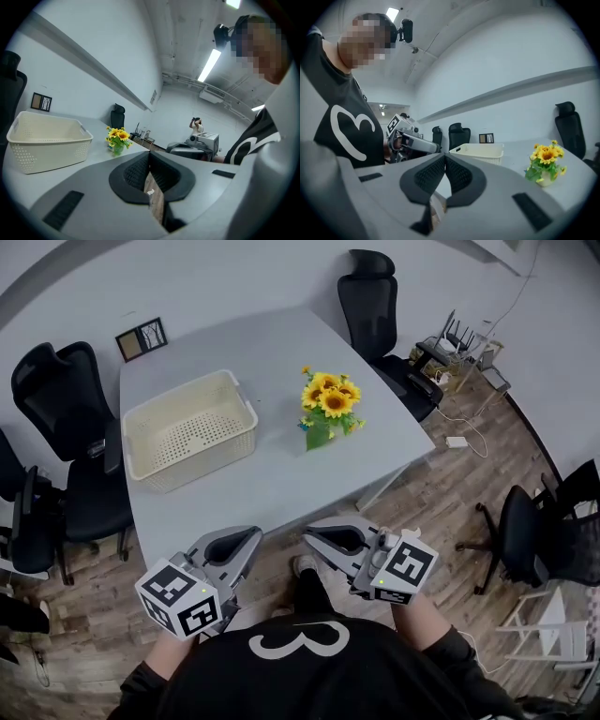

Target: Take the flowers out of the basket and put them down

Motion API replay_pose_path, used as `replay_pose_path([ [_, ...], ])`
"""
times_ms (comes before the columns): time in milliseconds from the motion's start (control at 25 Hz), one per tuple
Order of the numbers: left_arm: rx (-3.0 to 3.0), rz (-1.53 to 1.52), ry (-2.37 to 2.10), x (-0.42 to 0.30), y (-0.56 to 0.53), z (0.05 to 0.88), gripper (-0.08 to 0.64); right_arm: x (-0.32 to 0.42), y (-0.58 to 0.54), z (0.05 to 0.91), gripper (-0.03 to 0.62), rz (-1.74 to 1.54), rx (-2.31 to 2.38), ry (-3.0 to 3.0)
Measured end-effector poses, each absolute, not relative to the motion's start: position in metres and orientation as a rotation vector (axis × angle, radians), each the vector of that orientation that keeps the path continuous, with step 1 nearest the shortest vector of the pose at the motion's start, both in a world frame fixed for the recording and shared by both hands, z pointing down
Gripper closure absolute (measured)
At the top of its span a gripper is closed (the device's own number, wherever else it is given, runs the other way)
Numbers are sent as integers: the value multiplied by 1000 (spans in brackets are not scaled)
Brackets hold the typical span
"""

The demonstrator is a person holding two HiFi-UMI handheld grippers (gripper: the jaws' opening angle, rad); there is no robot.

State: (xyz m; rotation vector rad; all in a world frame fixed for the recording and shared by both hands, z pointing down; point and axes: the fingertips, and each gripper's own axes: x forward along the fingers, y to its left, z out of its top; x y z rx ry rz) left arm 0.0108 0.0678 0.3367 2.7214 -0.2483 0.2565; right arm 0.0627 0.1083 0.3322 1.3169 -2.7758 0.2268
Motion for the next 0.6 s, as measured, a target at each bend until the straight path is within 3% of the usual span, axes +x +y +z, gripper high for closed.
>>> replay_pose_path([
  [600,2698,268,-235,7,67,346,548,57,108,341,583,256,1330,-2745],
])
